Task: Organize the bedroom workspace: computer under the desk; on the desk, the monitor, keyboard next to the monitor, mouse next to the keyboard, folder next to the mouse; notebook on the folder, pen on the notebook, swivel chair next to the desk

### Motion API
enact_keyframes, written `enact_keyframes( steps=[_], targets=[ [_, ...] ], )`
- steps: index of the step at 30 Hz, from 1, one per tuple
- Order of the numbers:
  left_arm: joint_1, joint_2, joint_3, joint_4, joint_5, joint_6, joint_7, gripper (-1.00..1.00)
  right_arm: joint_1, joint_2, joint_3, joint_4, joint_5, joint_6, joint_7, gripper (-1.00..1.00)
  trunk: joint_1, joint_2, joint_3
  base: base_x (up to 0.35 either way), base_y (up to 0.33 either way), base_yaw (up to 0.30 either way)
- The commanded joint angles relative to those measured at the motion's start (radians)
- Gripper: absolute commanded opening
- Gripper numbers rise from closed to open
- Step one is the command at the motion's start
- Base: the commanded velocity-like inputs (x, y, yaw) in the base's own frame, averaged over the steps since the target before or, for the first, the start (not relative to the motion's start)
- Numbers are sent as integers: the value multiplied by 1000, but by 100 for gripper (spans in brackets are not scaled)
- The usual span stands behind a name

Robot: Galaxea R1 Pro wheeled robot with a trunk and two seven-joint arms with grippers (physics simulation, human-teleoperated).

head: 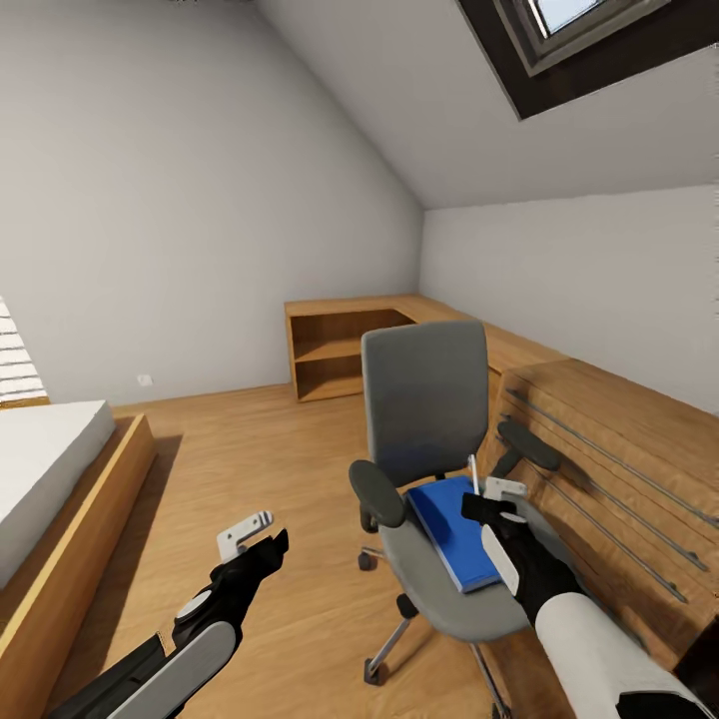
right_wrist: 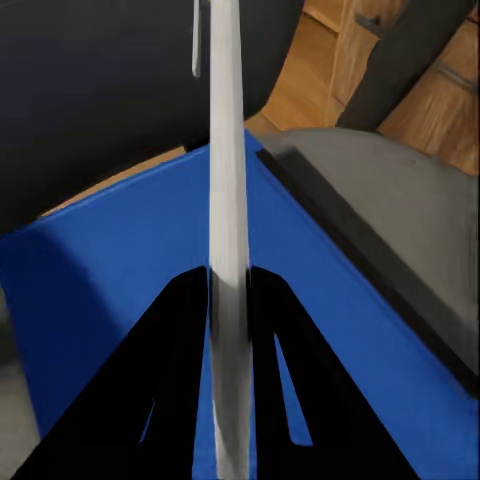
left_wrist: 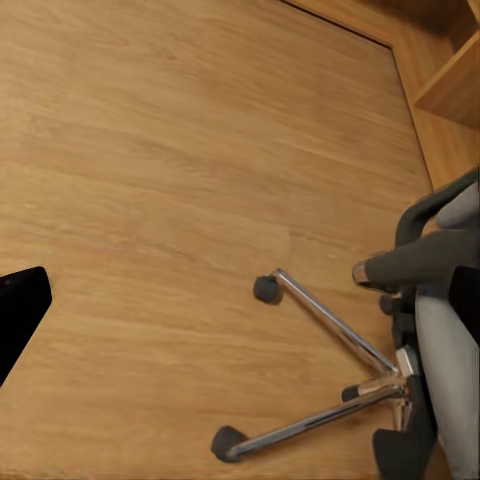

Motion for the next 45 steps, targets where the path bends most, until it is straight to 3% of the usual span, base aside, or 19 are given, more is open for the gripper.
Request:
enact_keyframes(
  steps=[1,10,13,19,23,24,25,27,28,33,35,41,45],
  targets=[
    [-1,1,-2,-1,4,-1,5,100,22,0,2,-48,-11,17,-6,-100,-5,7,2,-333,0,0],
    [-1,1,-2,-2,3,-1,5,100,178,5,-35,-382,-13,92,-55,-100,-39,70,30,-278,0,0],
    [-1,1,-33,-2,0,-2,5,100,227,7,-40,-492,-14,135,-62,-100,-51,91,40,-49,0,0],
    [-1,2,-64,-5,-3,-2,5,100,246,14,-40,-552,-16,175,-64,-100,-74,133,59,-12,0,0],
    [-1,2,-70,-10,-3,-2,5,100,253,32,-40,-611,-17,193,-64,-100,-89,161,71,-1,0,0],
    [-1,2,-71,-13,-3,-2,5,100,262,35,-41,-633,-16,198,-64,-100,-93,168,74,0,0,0],
    [-1,4,-72,-31,-2,-2,5,100,310,35,-44,-727,-22,205,-64,-100,-97,175,77,0,0,0],
    [-1,4,-72,-37,-2,-1,5,100,328,34,-45,-765,-39,211,-64,-100,-104,189,84,0,0,0],
    [-1,4,-73,-44,-2,-1,6,100,341,35,-120,-815,-96,284,-64,-100,-108,196,87,0,0,0],
    [-1,3,-77,-45,-2,1,6,100,342,33,-174,-821,-111,296,-64,-100,-127,231,102,0,0,0],
    [-1,2,-97,-43,-3,13,6,100,342,33,-203,-821,-113,298,-64,-100,-135,245,109,0,0,-3],
    [-1,0,-120,-38,-5,71,6,100,342,33,-232,-821,-115,301,-64,-100,-158,287,130,0,0,-132],
    [0,-1,-125,-37,-4,84,6,100,342,35,-288,-821,-117,301,-64,-100,-173,315,145,0,0,-222]
  ],
)
